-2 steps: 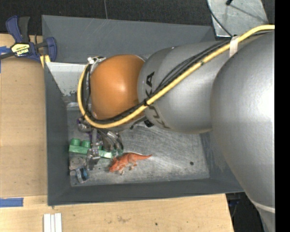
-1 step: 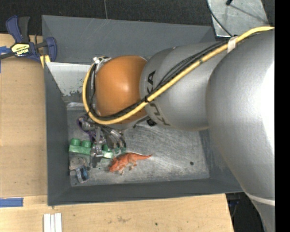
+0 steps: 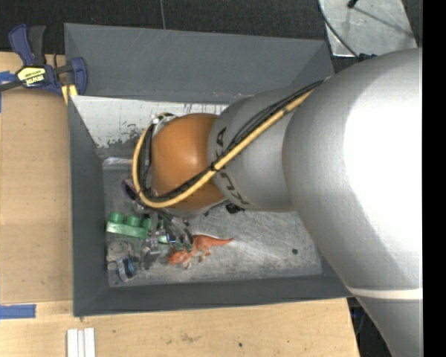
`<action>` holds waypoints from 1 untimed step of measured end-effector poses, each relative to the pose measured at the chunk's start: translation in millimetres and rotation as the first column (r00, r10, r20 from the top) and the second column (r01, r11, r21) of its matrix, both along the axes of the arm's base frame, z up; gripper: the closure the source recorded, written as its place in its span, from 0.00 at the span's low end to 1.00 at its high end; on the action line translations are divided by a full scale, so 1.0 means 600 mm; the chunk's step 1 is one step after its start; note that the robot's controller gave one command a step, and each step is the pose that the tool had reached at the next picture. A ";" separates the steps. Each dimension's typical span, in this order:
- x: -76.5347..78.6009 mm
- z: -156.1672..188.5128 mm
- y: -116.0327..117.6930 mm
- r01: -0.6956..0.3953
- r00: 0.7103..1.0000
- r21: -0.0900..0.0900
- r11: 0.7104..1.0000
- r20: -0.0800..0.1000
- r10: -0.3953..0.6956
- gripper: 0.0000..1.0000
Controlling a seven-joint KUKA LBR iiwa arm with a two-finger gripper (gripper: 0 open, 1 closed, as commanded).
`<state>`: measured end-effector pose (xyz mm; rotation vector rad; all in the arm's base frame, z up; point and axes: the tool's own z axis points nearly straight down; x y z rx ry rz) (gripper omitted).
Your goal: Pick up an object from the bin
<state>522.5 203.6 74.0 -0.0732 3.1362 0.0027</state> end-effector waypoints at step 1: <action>0.008 0.000 -0.009 0.045 0.999 0.006 0.999 0.017 -0.045 1.00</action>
Offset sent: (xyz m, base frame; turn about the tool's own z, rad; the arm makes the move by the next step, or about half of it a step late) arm 0.0000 0.0000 0.0000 0.0000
